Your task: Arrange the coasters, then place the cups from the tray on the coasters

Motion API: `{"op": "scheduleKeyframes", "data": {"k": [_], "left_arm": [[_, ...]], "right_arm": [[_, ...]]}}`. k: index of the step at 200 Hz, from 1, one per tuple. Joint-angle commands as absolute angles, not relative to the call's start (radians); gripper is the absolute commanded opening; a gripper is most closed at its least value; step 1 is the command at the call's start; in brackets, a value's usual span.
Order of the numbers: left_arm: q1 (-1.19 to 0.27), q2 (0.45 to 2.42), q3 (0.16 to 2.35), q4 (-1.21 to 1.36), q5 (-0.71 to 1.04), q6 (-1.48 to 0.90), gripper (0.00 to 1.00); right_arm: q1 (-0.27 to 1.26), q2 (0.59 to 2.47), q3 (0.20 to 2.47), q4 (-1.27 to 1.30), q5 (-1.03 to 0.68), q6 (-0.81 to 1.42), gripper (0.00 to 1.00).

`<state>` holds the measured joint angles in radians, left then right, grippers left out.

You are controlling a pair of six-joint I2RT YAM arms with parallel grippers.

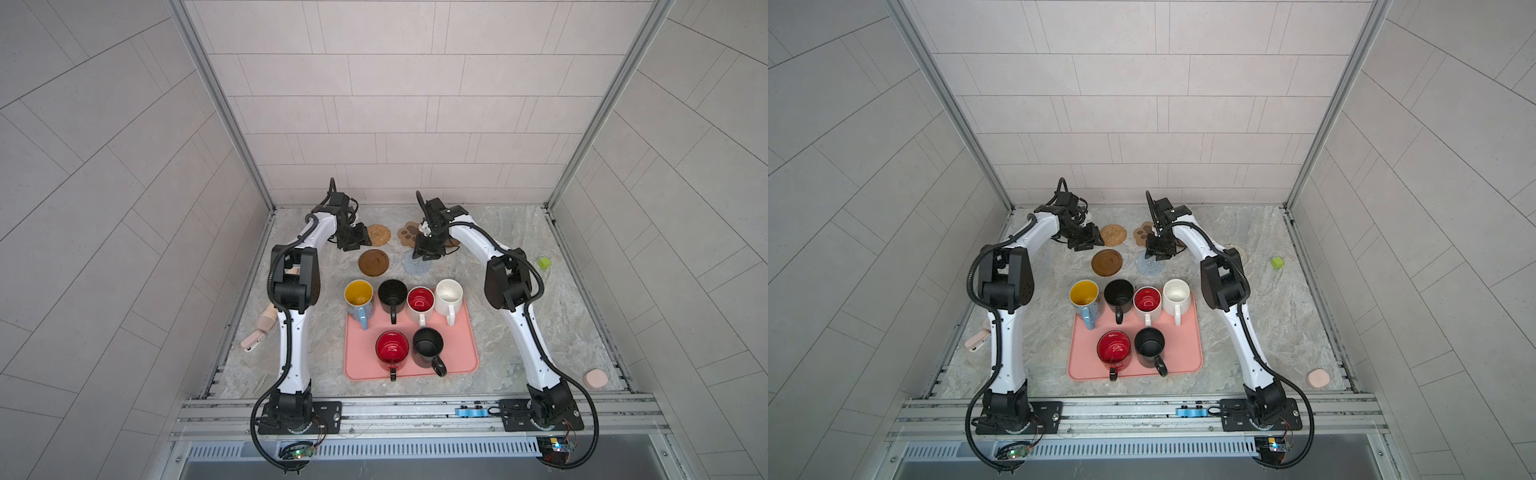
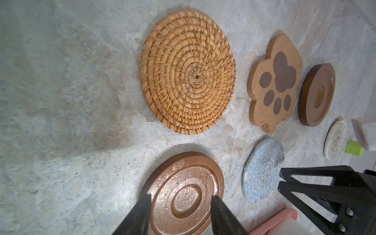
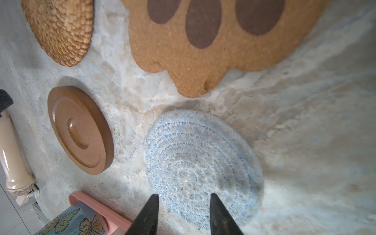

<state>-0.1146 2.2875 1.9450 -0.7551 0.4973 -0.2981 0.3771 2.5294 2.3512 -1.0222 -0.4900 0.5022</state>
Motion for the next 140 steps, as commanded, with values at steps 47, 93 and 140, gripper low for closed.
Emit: {"op": "scheduleKeyframes", "data": {"k": [47, 93, 140], "left_arm": [[-0.12, 2.344, 2.022, -0.751, 0.508, -0.312, 0.56], [-0.12, 2.386, 2.045, -0.71, 0.545, -0.359, 0.57], [-0.122, 2.409, 2.047, -0.682, 0.572, -0.384, 0.58]], "right_arm": [[0.339, 2.449, 2.359, -1.058, -0.447, 0.503, 0.45], [0.313, 2.417, 2.312, -1.063, -0.43, 0.494, 0.45], [0.3, 2.404, 2.3, -1.063, -0.419, 0.5, 0.45]]}}
